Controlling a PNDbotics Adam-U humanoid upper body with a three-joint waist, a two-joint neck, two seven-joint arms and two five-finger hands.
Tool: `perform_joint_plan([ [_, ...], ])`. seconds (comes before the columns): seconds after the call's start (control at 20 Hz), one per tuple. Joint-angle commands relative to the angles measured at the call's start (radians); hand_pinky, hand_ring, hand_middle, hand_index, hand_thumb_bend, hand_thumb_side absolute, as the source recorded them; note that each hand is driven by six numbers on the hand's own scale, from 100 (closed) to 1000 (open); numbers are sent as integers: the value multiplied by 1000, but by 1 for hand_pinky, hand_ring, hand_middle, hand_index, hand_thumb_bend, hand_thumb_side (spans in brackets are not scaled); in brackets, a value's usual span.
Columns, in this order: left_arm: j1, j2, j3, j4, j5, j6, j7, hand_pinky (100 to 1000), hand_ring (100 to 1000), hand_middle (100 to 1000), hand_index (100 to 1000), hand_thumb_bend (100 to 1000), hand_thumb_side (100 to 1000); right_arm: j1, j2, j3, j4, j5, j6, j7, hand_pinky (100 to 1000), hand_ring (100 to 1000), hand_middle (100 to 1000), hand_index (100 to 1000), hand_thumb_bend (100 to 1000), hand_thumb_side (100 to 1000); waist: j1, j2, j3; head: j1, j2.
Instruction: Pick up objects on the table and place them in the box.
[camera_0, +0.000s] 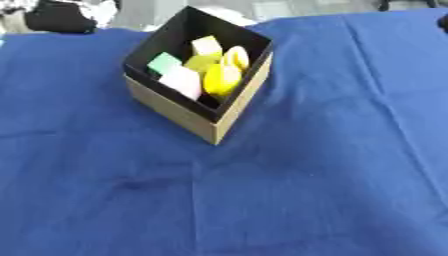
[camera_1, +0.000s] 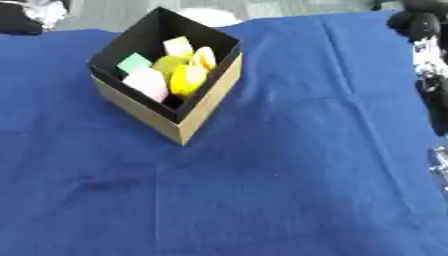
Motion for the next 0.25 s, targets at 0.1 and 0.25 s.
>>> perform_joint_plan([
  [0.1, 63, 38, 115, -118, 67, -9, 67, 832, 805, 745, 825, 100, 465, 2, -8, -23, -15, 5, -2, -16, 841, 743, 655, 773, 100, 681, -13, -26, 11, -23, 3],
  [0.25, 136, 13, 187, -191, 112, 12, 112, 821, 797, 736, 819, 100, 490, 4, -4, -27, -15, 10, -5, -23, 841, 743, 656, 773, 100, 680, -21, -25, 18, -28, 1],
])
